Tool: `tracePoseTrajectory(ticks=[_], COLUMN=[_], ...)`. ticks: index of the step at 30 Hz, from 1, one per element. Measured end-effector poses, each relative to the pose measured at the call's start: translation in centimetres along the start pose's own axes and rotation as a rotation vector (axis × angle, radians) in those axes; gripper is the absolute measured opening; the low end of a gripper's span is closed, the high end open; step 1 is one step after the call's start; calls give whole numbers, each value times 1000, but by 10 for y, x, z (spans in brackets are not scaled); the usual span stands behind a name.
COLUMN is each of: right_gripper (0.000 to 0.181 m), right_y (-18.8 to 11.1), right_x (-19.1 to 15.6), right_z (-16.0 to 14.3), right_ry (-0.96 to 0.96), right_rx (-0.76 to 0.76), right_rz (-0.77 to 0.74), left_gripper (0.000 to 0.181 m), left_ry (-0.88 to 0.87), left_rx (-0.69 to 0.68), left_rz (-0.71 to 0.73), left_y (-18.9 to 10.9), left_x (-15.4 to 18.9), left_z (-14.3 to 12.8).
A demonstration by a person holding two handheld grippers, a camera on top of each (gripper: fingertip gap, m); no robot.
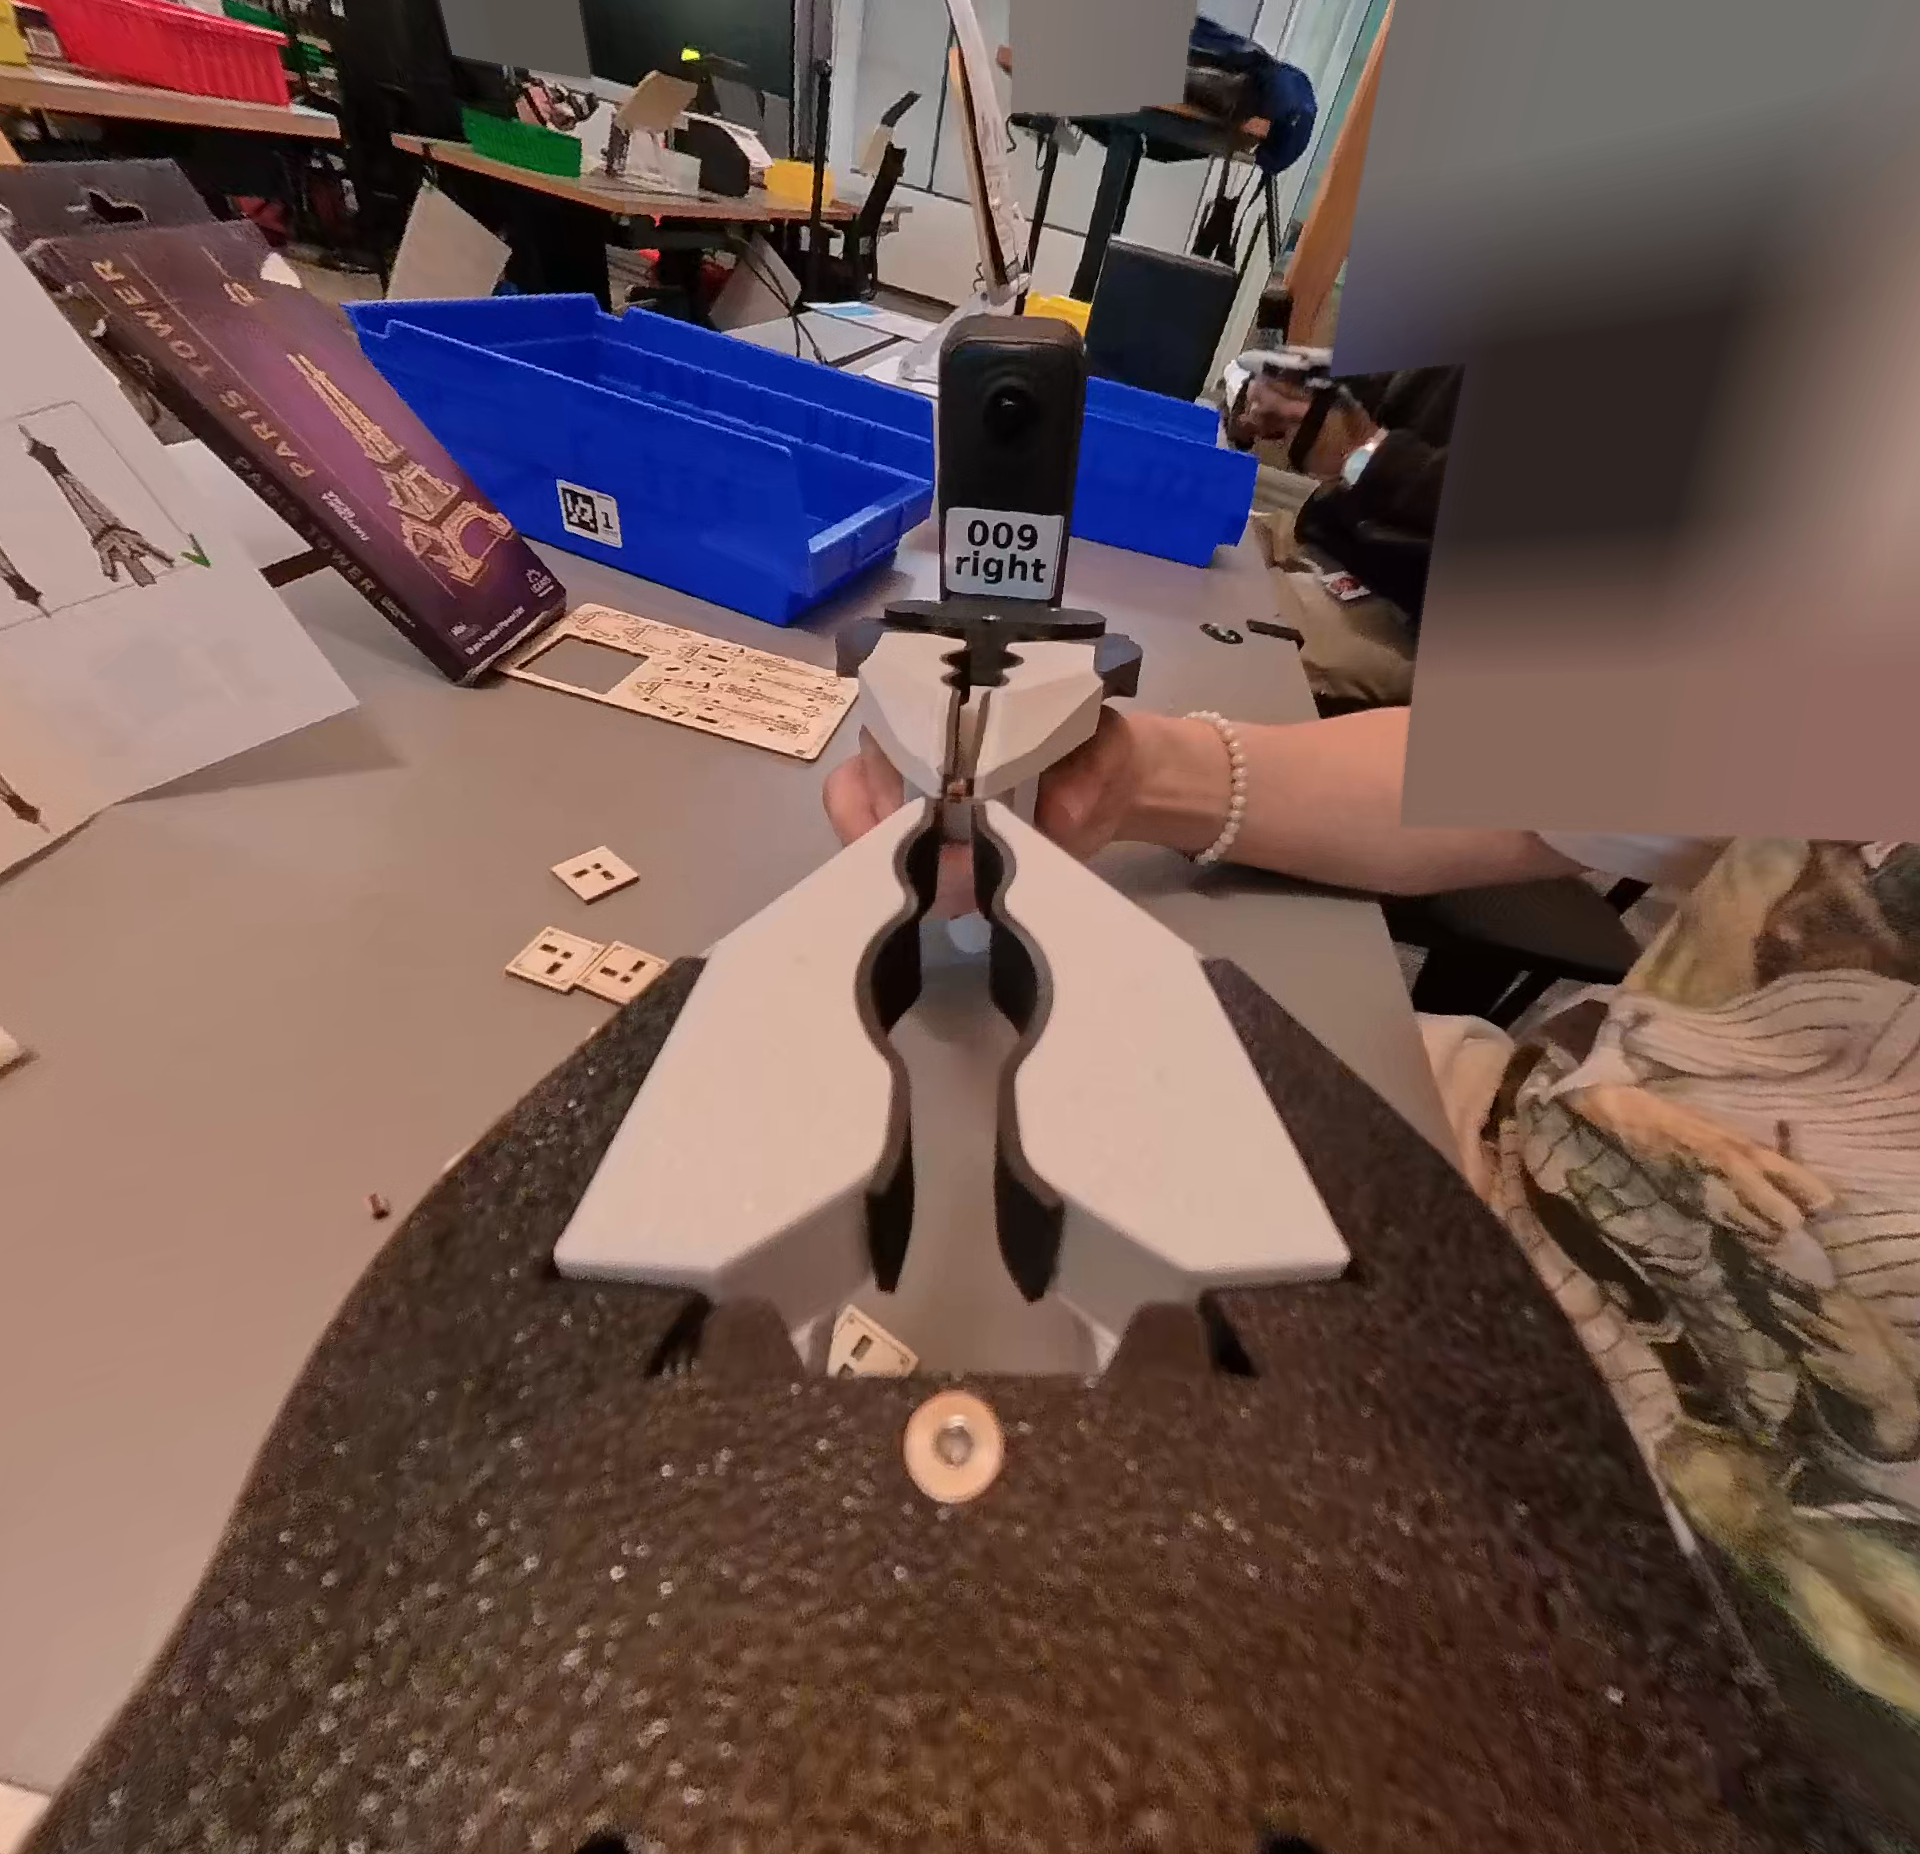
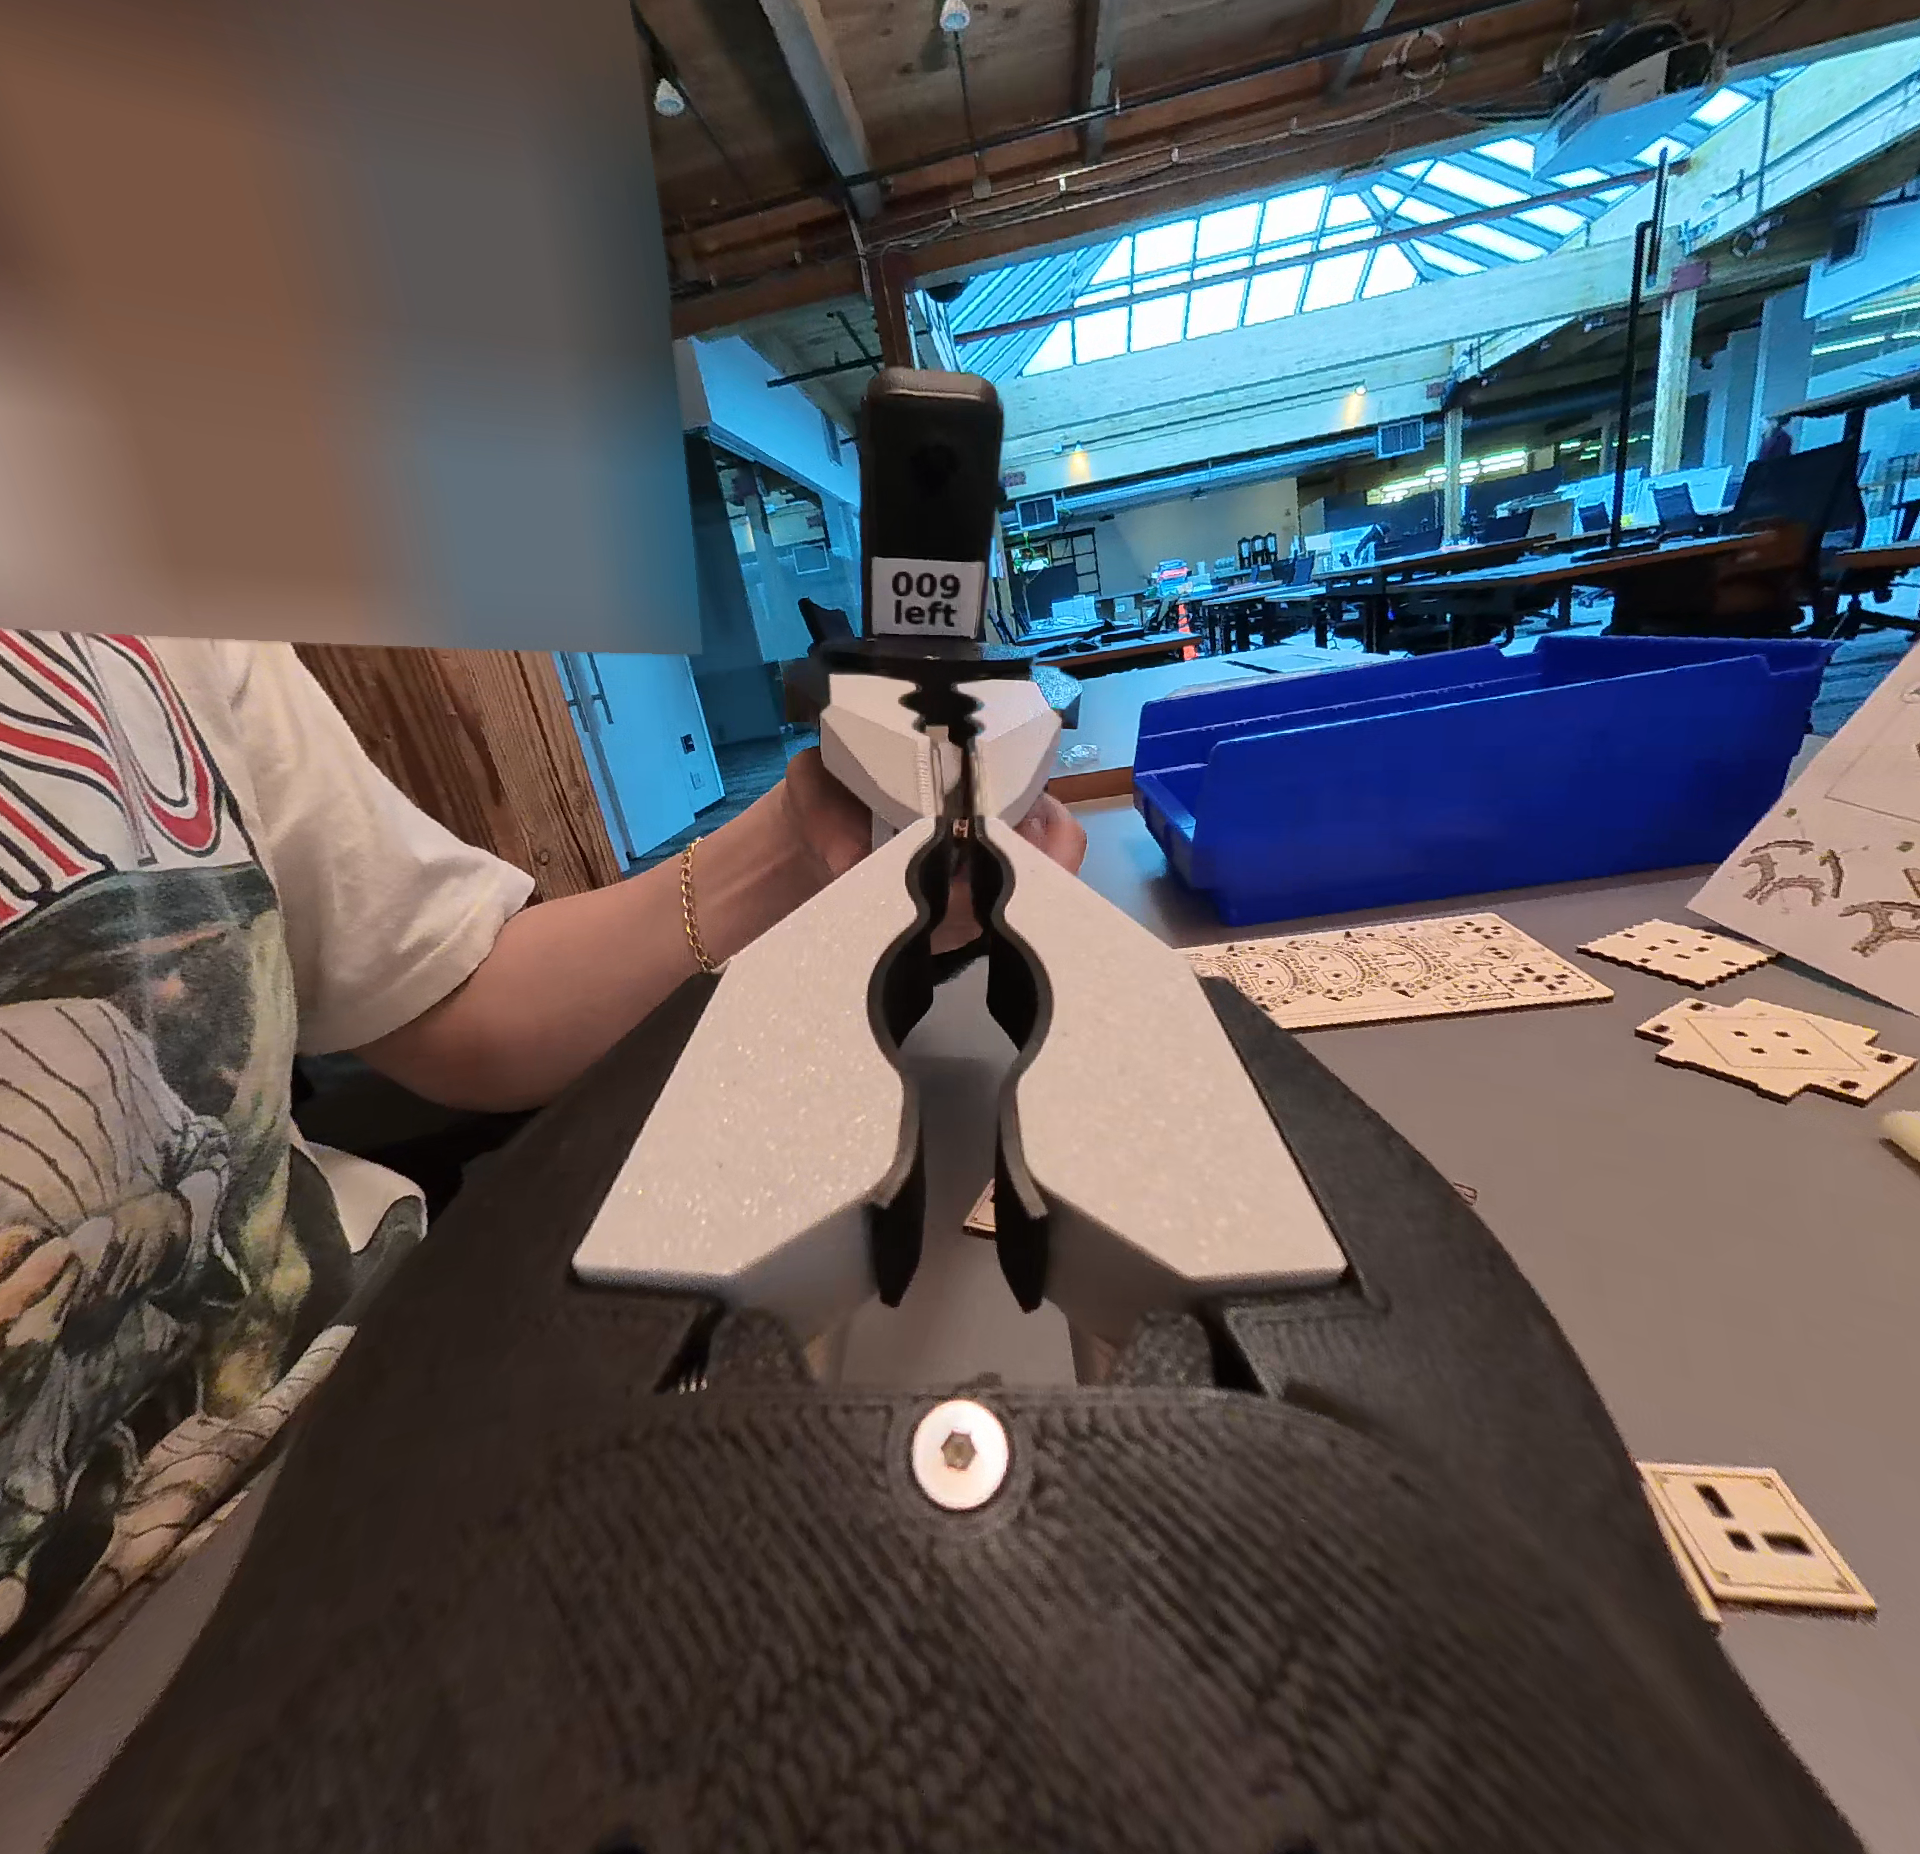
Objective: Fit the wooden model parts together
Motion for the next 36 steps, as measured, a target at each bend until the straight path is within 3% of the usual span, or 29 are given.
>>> tracePoseTrajectory(ticks=[12,16,18,21,27,31,36], right_gripper=[1,3,3,0,0,0,0], right_y=[2,-1,-7,-23,-30,-27,-26], right_x=[-3,0,8,26,42,44,44], right_z=[-1,-3,-6,-21,-56,-69,-74], right_ry=[-9,-26,-86,-294,-670,-890,-1020], right_rx=[-15,-48,-164,-546,-971,-1107,-1174], right_rz=[21,-14,-86,-252,-338,-259,-206], left_gripper=[0,0,0,0,0,0,0], left_ry=[20,48,90,212,326,412,476], left_rx=[8,-24,-114,-315,-688,-868,-950], left_rz=[-29,29,119,252,196,191,157], left_y=[1,-1,-6,-13,0,8,11], left_x=[1,-3,-9,-23,-53,-65,-67], left_z=[-1,-2,-6,-16,-37,-41,-41])
Point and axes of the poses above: each gripper's, where its closed fingertips meet, y out along the fingers, z out of its top, x = y × z across the jaws, the point moved 8 cm from there along -y, back along the fingers, and after that the axes turned 13 degrees about -y, right-handed, at the moved point
